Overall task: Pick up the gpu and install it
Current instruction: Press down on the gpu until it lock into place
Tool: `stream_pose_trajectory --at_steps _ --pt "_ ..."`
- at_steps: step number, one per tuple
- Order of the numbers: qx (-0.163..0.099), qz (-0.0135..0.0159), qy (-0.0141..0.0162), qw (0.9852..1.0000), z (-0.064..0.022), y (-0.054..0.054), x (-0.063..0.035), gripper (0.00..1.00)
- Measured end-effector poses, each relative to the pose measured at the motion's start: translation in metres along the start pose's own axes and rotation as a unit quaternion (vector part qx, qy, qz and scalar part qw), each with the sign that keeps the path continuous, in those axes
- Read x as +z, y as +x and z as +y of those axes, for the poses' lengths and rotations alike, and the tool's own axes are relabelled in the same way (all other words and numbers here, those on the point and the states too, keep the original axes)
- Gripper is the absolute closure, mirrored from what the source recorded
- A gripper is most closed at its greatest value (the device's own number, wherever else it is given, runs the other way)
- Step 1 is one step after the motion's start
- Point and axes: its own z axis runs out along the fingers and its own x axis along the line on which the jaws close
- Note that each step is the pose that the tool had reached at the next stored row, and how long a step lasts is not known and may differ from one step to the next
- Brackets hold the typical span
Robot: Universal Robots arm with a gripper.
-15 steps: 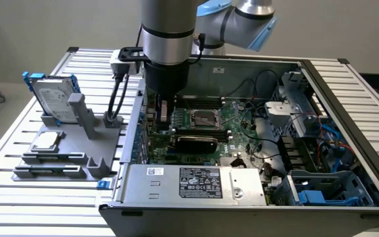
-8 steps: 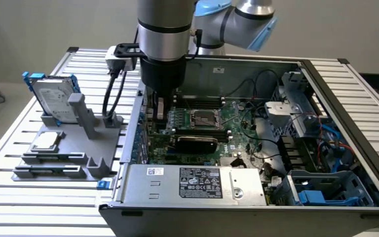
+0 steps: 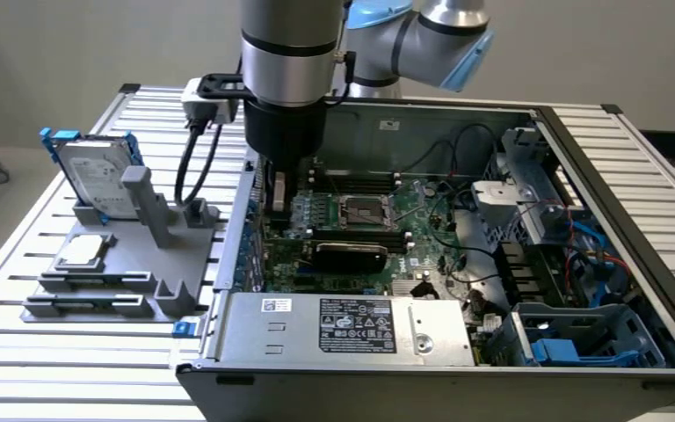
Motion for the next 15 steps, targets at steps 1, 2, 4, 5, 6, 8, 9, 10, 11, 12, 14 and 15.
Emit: stream_pose_trajectory --at_steps 1,2,4,5,6,8,9,10,11,12,14,15 --pt "0.0 0.0006 -0.002 1.0 0.0006 -0.0001 0.0001 0.89" --pt "0.0 0.0015 -0.0039 1.0 0.0012 -0.0001 0.0001 0.89" --pt "0.0 0.0045 -0.0072 1.0 0.0024 0.0 0.0002 0.89" --pt "0.0 0.0058 -0.0087 0.9999 0.0028 -0.0001 0.0002 0.89" --pt "0.0 0.0071 -0.0101 0.9999 0.0031 -0.0001 0.0002 0.89" --pt "0.0 0.009 -0.0122 0.9999 0.0035 0.0 -0.0003 0.89" --pt "0.0 0.0098 -0.0131 0.9999 0.0036 0.0 -0.001 0.89" --pt "0.001 0.0103 -0.0138 0.9999 0.0037 0.0 -0.0018 0.89" --pt "0.001 0.0106 -0.0147 0.9998 0.0038 0.0 -0.0028 0.89" --pt "0.001 0.0109 -0.0157 0.9998 0.004 0.0 -0.0038 0.89" --pt "0.001 0.0115 -0.0184 0.9998 0.0041 0.0001 -0.0057 0.89" --pt "0.001 0.0119 -0.0197 0.9997 0.0041 0.0001 -0.0062 0.89"
